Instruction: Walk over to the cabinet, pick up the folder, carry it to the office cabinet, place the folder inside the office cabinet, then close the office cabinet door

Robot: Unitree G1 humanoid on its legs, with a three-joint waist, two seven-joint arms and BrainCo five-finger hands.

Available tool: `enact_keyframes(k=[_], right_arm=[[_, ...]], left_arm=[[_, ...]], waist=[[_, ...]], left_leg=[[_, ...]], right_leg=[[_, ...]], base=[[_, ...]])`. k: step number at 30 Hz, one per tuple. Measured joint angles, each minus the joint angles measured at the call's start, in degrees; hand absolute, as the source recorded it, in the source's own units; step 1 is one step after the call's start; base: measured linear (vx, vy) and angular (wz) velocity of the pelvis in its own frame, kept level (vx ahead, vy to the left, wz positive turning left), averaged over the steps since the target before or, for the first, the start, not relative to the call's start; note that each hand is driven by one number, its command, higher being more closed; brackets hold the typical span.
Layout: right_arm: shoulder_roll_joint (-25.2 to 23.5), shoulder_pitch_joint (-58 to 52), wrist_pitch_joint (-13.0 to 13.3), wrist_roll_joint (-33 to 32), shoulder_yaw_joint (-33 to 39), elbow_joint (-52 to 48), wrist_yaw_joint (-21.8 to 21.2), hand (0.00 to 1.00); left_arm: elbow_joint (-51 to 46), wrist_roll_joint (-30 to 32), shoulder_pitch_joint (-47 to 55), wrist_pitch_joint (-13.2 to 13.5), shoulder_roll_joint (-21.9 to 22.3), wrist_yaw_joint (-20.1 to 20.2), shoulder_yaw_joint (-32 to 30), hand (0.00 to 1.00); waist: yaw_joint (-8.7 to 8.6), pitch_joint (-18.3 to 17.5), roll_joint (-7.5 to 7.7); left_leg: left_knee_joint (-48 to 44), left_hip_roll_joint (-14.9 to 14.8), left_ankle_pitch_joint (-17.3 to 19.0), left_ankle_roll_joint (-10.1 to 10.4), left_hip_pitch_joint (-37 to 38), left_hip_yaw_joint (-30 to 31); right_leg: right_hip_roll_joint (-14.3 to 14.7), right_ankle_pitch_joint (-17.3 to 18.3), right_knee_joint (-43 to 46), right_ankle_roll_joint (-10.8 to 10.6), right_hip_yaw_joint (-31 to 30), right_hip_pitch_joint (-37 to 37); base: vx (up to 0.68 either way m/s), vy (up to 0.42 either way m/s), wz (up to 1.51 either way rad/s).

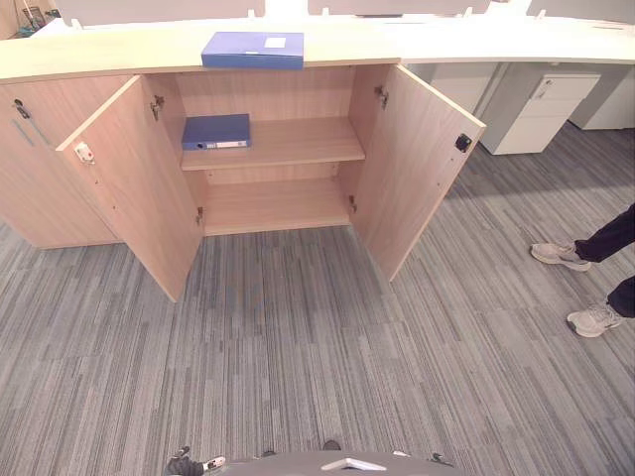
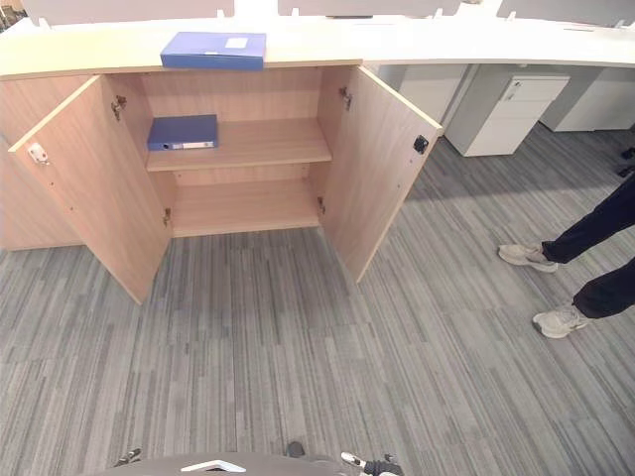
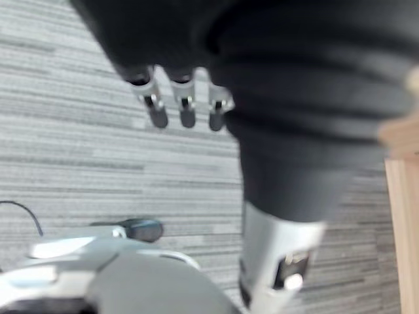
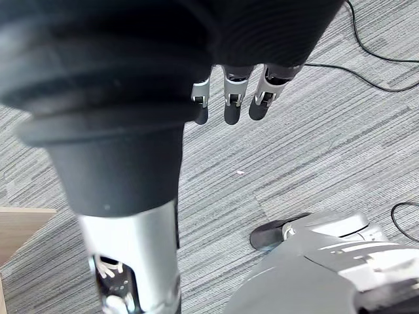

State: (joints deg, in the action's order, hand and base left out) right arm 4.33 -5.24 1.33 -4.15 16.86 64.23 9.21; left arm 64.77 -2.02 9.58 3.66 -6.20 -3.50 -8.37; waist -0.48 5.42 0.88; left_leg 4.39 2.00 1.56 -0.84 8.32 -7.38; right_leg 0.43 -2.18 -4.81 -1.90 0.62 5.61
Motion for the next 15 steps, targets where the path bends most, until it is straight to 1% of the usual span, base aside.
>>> enact_keyframes(k=[4,5,6,7,8,9,10,11,12,13,14,15], right_arm=[[0.05,0.36,0.00,-0.11,-0.01,0.00,0.04,0.00],[-0.02,0.96,-0.01,-0.19,-0.09,-0.01,0.06,0.00],[-0.04,1.09,-0.01,-0.20,-0.15,-0.02,0.07,0.00],[-0.04,1.64,0.01,-0.21,-0.38,-0.20,0.07,0.00],[0.01,2.52,0.04,-0.27,-0.38,-0.31,0.07,0.00],[0.06,2.77,0.05,-0.34,-0.38,-0.32,0.07,0.00],[0.14,3.30,0.10,-0.56,-0.36,-0.39,0.07,0.00],[0.17,3.37,0.15,-0.64,-0.35,-0.60,0.06,0.00],[0.18,3.32,0.17,-0.68,-0.32,-0.78,0.06,0.00],[0.33,3.28,0.20,-0.76,-0.23,-1.62,0.05,0.00],[0.15,3.33,0.28,-1.00,-0.13,-2.62,0.06,0.00],[0.06,3.35,0.47,-1.15,0.12,-2.61,0.06,0.00]], left_arm=[[-0.04,-0.04,-0.72,0.00,-0.15,-0.01,0.05,0.00],[-0.13,-0.12,-1.17,0.00,-0.33,-0.01,0.05,0.00],[-0.15,-0.13,-1.23,0.01,-0.36,-0.02,0.05,0.00],[-0.21,-0.14,-1.67,0.01,-0.44,-0.04,0.05,0.00],[-0.72,-0.15,-2.09,0.01,-0.43,-0.05,0.09,0.00],[-1.07,-0.16,-2.30,0.02,-0.43,-0.05,0.17,0.00],[-1.28,-0.17,-2.85,0.10,-0.55,-0.05,0.96,0.00],[-1.28,-0.18,-3.24,0.13,-0.71,-0.06,1.40,0.00],[-1.29,-0.18,-3.35,0.20,-0.74,-0.07,1.64,0.00],[-1.25,-0.20,-3.77,0.26,-0.60,-0.11,1.78,0.00],[-1.26,-0.19,-4.28,0.26,-0.72,-0.11,1.81,0.00],[-1.26,-0.20,-4.46,0.26,-0.83,-0.13,1.77,0.00]], waist=[[0.48,0.55,0.29],[0.50,1.34,0.54],[0.52,1.38,0.60],[0.69,1.51,0.67],[0.75,2.01,0.54],[0.64,2.49,0.42],[0.55,3.01,0.34],[0.70,3.25,0.39],[0.81,3.41,0.33],[1.11,4.08,-0.06],[1.13,4.82,-0.30],[1.11,5.29,-0.20]], left_leg=[[-0.32,0.01,0.13,-0.09,-1.64,-0.72],[-1.59,0.01,1.01,-0.17,-2.48,-1.05],[-2.03,0.00,1.28,-0.24,-2.81,-1.20],[-4.74,-0.26,2.84,-0.53,-4.67,-1.93],[-7.91,-0.56,4.78,-0.57,-6.39,-2.20],[-9.45,-0.67,5.71,-0.62,-7.01,-2.19],[-11.69,-0.80,7.23,-1.17,-8.06,-2.26],[-13.89,-0.81,8.83,-1.64,-8.70,-2.40],[-14.81,-0.87,9.58,-1.94,-8.85,-2.47],[-15.99,-1.29,10.64,-2.29,-8.92,-2.77],[-16.25,-1.24,10.95,-2.64,-7.72,-2.85],[-16.13,-1.03,11.24,-2.93,-6.98,-2.85]], right_leg=[[0.05,-0.20,0.23,0.00,-0.81,-1.73],[0.03,-0.23,0.29,0.01,-1.26,-2.21],[0.02,-0.22,0.38,0.01,-1.35,-2.44],[0.04,0.22,1.73,-0.32,-1.94,-3.82],[0.11,1.77,4.71,-0.51,-2.30,-5.61],[0.11,2.84,6.65,-0.65,-2.34,-6.48],[0.03,5.13,10.83,-0.92,-2.49,-8.29],[-0.26,7.53,15.51,-2.06,-2.48,-10.13],[-0.44,8.47,18.22,-2.84,-2.04,-11.18],[-0.53,9.42,25.84,-3.94,-0.56,-14.29],[-1.37,10.51,34.89,-3.17,1.90,-18.72],[-2.33,11.74,38.54,-2.69,3.31,-20.14]], base=[[-0.01,-0.008,-0.10],[-0.01,-0.001,-0.13],[-0.01,0.003,-0.19],[0.00,0.004,-0.22],[0.03,0.011,-0.20],[0.04,0.021,-0.11],[0.05,0.032,-0.06],[0.03,0.034,-0.07],[0.03,0.036,-0.13],[0.04,0.046,-0.11],[0.08,0.049,-0.10],[0.14,0.050,-0.03]])
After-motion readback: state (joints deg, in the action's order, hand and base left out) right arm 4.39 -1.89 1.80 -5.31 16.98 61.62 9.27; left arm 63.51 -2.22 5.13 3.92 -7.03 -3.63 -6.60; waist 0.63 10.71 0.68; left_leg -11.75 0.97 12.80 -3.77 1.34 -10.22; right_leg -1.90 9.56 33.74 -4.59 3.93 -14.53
